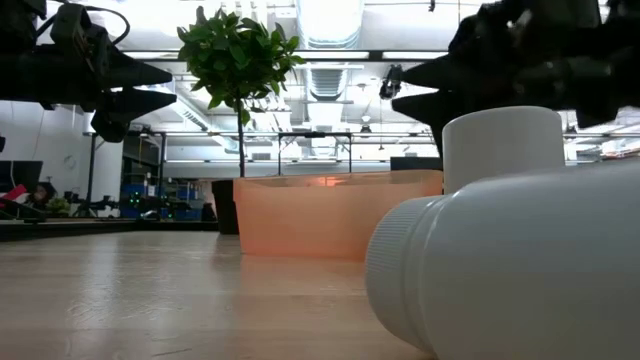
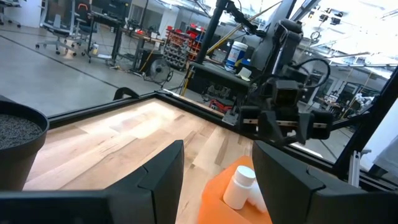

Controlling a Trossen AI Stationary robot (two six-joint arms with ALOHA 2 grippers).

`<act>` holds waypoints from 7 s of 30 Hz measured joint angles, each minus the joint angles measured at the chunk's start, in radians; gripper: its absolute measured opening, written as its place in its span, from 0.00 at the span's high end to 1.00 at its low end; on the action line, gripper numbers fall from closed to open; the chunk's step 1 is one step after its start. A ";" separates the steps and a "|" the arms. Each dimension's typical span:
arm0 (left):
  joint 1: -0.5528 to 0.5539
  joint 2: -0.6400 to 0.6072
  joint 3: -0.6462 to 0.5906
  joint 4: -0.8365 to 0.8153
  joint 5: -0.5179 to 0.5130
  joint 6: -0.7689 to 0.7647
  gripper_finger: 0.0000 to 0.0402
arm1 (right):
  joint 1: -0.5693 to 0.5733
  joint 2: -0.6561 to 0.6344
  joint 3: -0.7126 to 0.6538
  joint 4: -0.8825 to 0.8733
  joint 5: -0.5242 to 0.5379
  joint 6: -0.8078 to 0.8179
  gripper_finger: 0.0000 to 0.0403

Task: Pick and place pill bottles into a basket
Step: Put the white pill bottle into the orange container

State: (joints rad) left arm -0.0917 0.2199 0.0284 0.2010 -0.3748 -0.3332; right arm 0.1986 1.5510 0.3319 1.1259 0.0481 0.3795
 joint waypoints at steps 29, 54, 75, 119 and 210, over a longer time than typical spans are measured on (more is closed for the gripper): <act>0.000 0.000 0.000 0.000 0.000 0.000 0.57 | -0.029 0.041 0.903 -1.849 -0.100 -0.628 0.30; 0.000 0.000 0.000 0.000 0.000 0.000 0.57 | -0.027 0.757 1.830 -2.536 -0.109 -0.745 0.40; 0.000 0.000 0.000 0.000 0.000 0.000 0.57 | -0.027 0.775 1.718 -2.464 -0.068 -0.778 0.41; 0.000 0.000 0.000 0.000 0.000 0.000 0.57 | -0.061 0.691 1.674 -2.250 -0.104 -0.574 0.67; 0.000 0.000 0.000 0.000 0.000 0.000 0.57 | 0.002 0.095 -0.091 0.110 0.289 0.009 0.67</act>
State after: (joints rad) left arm -0.0919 0.2199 0.0284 0.2007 -0.3750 -0.3332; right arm 0.2001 1.6463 0.2410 1.2361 0.3369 0.3884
